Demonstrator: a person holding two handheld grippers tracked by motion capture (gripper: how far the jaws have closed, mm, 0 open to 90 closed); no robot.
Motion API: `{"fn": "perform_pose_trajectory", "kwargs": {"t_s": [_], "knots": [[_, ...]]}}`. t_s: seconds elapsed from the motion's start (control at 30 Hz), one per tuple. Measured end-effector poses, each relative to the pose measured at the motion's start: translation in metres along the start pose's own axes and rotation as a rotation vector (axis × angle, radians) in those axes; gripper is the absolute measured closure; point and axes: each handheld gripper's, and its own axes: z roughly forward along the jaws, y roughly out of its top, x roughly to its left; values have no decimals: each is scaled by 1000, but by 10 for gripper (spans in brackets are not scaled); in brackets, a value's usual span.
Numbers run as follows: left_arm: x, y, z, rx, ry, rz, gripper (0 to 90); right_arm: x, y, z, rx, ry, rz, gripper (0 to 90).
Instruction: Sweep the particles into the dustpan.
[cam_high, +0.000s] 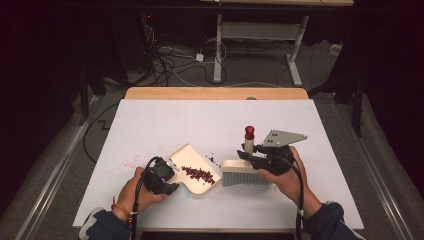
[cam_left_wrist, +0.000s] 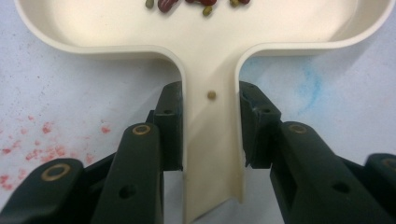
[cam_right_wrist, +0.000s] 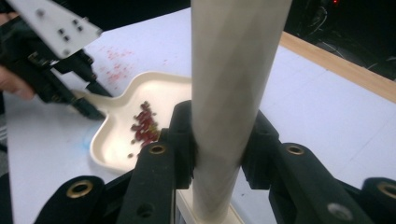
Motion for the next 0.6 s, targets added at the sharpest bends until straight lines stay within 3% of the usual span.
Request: {"fn": "perform_pose_trajectory", "kwargs": {"t_s": [0.13, 0.23, 0.47, 0.6], "knots": [[0, 1, 0, 4, 2, -1, 635, -6, 6, 5, -28, -55, 5, 699], [-1, 1, -1, 5, 3, 0, 635, -9, 10, 8, -66, -63, 24, 699], [-3, 3, -1, 10, 0, 8, 635, -14, 13, -7, -116, -130, 46, 699], [-4, 5, -1, 16, 2, 10, 635, -17, 8, -8, -140, -213, 65, 698]]}}
